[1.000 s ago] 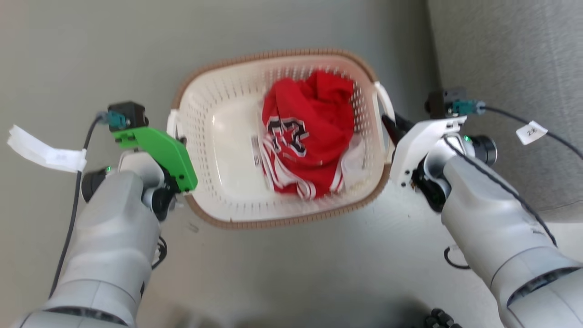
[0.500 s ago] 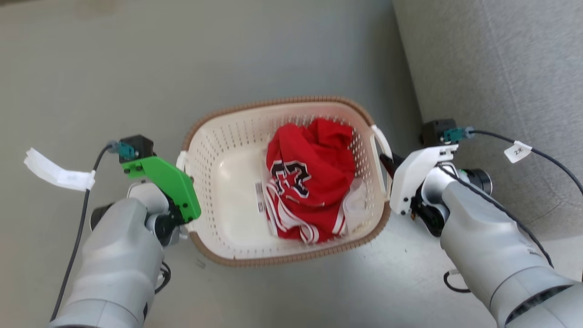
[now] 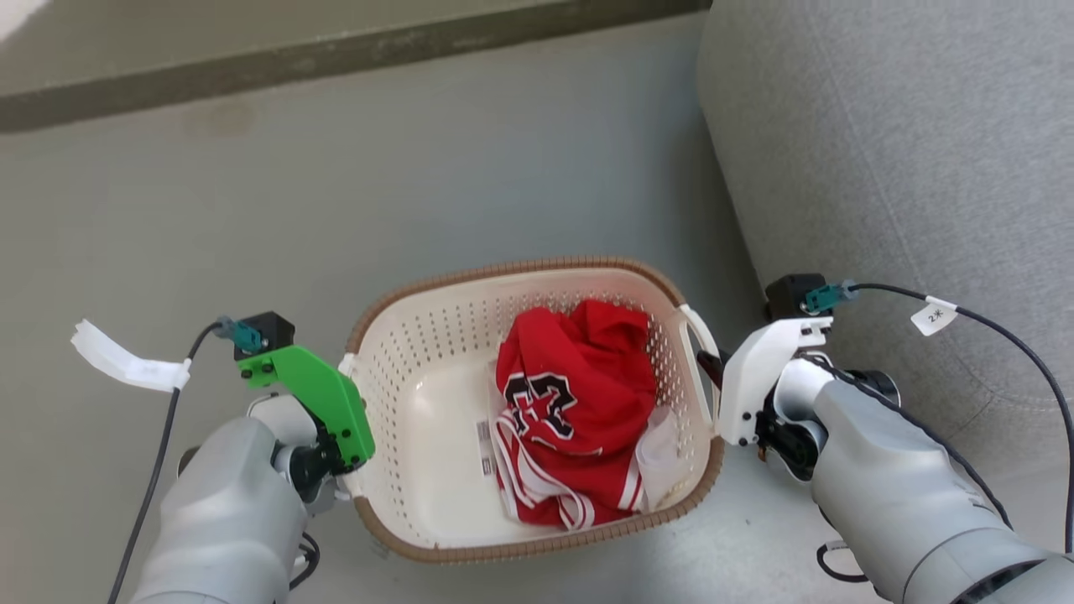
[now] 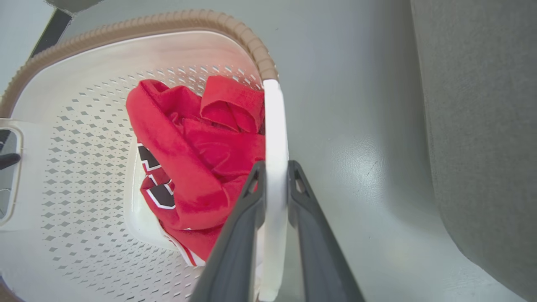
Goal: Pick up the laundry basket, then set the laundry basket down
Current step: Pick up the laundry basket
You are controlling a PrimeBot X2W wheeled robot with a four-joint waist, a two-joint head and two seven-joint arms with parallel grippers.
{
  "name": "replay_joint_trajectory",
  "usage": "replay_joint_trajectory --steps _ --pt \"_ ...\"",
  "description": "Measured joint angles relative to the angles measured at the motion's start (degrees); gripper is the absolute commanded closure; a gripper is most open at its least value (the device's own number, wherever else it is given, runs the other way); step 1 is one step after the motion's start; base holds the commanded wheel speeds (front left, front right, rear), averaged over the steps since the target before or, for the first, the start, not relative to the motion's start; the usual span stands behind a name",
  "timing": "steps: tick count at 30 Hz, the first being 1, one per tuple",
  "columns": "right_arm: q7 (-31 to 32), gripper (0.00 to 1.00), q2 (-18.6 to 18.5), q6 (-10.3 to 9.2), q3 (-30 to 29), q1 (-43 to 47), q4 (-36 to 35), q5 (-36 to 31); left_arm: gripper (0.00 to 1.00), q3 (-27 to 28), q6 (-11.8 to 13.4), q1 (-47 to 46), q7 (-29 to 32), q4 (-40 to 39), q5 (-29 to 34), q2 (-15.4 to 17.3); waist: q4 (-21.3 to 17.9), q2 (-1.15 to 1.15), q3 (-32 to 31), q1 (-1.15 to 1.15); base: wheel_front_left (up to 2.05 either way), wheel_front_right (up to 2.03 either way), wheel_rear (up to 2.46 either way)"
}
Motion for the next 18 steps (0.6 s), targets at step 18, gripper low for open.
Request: replay_joint_trajectory --steps 18 --pt "5.54 1.0 -0.09 -0.01 2.33 3.96 -0.42 3.58 1.0 -1.81 0.0 4.6 3.82 0.01 -2.57 0.22 -0.49 0.0 -9.24 0.0 0.0 0.0 0.0"
